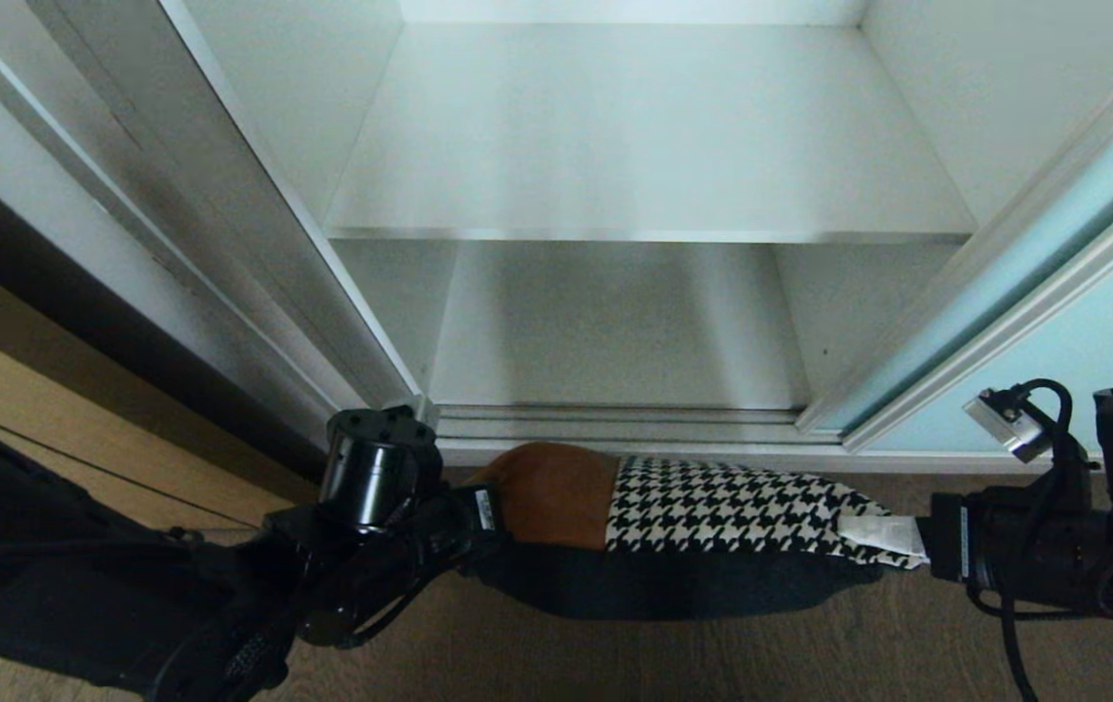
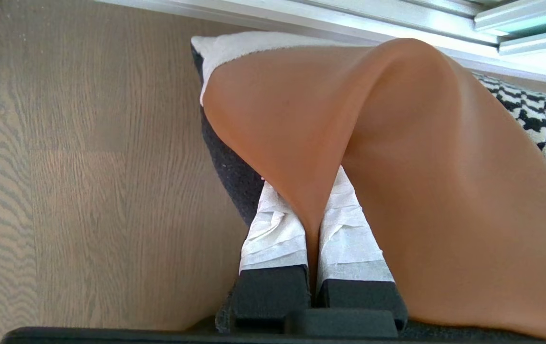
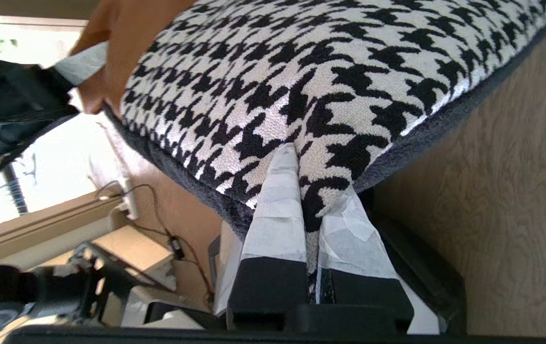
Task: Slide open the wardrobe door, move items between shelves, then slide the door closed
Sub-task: Place the pillow on the lower shelf
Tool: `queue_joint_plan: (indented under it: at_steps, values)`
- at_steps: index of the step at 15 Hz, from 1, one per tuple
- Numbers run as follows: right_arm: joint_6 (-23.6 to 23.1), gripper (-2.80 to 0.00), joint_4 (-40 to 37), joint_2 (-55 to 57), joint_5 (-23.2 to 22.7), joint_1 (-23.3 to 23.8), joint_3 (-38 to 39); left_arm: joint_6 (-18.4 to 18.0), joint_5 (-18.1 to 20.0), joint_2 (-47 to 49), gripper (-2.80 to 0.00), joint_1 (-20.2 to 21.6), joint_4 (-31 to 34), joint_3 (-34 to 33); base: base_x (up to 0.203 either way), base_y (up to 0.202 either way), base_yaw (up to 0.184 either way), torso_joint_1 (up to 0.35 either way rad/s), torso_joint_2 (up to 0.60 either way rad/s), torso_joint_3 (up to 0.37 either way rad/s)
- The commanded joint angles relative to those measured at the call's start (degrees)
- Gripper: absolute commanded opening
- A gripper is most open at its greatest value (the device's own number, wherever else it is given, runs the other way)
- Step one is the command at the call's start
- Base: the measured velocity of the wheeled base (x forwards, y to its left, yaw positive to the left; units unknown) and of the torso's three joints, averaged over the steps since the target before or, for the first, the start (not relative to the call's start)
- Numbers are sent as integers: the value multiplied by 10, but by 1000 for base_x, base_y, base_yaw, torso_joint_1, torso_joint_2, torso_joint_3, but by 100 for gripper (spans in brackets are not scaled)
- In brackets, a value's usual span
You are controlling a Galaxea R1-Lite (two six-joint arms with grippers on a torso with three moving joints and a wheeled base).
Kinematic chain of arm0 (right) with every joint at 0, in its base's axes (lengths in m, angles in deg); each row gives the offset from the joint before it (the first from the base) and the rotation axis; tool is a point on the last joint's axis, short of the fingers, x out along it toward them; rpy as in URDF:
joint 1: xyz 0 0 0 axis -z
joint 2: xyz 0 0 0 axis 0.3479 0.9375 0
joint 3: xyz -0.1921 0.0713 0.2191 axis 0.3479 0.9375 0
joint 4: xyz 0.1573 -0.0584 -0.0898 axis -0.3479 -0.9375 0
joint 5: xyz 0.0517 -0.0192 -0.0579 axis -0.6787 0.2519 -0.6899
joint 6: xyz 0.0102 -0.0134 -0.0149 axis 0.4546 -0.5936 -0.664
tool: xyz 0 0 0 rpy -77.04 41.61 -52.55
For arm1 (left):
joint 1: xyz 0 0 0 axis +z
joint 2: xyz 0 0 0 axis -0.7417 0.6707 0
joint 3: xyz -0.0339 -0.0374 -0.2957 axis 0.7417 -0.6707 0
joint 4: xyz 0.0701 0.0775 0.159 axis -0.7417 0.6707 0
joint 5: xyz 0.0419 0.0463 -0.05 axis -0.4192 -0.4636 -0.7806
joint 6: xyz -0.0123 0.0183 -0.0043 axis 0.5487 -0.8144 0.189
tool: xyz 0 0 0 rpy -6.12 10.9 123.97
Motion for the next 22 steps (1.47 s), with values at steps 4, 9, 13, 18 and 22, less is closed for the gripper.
queue_joint_plan:
  at_steps: [4,9,13,18,22]
  values:
    - [2,-280,2,1,-9,5,-4,1,-2,9,-280,0,-4,-2,169,0,0,-1,4,2]
    - [1,-280,4,29,-11,5,-14,1,-3,12,-280,4,-7,13,90,0,0,4,1,1]
    - [-3,-280,34,104,-9,7,-61,-8,-2,63,-280,24,-13,71,0,0,0,0,0,0]
    - [-5,-280,105,235,-5,25,-187,-24,-1,135,-280,80,-35,184,0,0,0,0,0,0]
    - [-7,-280,111,227,-5,35,-245,-56,3,131,-280,101,-35,229,0,0,0,0,0,0]
